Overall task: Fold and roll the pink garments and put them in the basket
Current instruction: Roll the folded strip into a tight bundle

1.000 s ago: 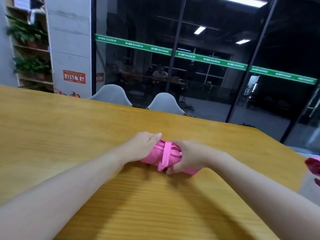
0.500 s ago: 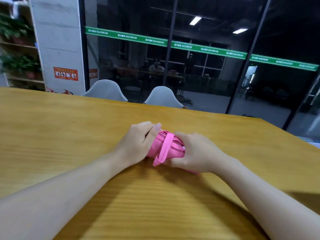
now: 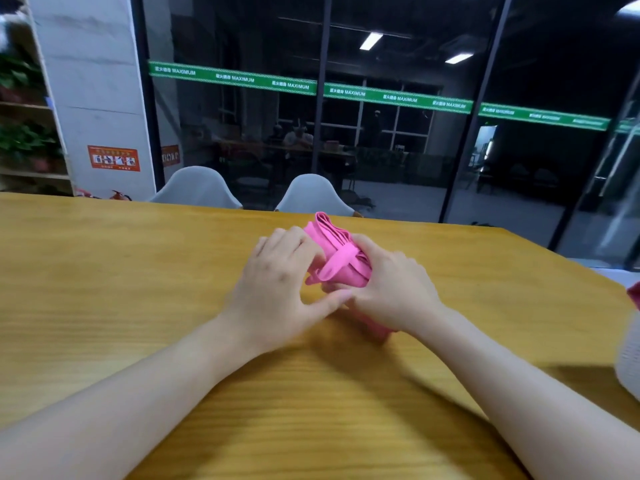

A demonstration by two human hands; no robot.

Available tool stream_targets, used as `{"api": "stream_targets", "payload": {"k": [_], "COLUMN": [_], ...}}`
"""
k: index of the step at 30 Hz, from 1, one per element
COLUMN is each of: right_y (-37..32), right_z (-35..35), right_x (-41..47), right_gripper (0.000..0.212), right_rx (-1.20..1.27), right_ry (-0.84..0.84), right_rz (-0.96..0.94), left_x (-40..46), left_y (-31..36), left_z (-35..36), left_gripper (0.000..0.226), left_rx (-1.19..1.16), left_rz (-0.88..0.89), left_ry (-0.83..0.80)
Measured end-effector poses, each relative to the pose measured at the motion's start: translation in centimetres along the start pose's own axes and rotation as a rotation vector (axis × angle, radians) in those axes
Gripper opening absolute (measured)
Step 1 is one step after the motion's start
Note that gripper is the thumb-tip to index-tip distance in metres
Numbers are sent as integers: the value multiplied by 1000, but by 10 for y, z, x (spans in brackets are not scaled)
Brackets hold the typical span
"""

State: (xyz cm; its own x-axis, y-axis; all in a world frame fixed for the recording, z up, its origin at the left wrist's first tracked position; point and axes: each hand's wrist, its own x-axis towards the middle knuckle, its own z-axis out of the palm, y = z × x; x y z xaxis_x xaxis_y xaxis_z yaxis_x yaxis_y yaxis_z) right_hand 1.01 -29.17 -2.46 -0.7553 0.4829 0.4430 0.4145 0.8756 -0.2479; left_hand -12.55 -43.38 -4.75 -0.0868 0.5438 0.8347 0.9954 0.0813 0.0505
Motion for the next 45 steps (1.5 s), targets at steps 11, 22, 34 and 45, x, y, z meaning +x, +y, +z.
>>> {"api": "stream_targets", "payload": {"k": [11, 22, 34, 45], "right_y": [3, 7, 12, 18], "right_z": [-6, -4, 2, 7], "right_x": [-1, -1, 1, 3], "right_gripper": [85, 84, 78, 85], "right_rx": [-105, -169, -206, -234], "right_ry": [-9, 69, 62, 15], "right_rz": [14, -38, -57, -109], "left_x": [0, -3, -2, 10], "left_y": [5, 6, 13, 8], "left_z": [-6, -11, -10, -19], "left_gripper": [33, 9, 15, 25], "left_rx": [-314, -293, -315, -955], "left_rz": [-37, -205, -145, -596], "left_ry": [-35, -325, -142, 34]}}
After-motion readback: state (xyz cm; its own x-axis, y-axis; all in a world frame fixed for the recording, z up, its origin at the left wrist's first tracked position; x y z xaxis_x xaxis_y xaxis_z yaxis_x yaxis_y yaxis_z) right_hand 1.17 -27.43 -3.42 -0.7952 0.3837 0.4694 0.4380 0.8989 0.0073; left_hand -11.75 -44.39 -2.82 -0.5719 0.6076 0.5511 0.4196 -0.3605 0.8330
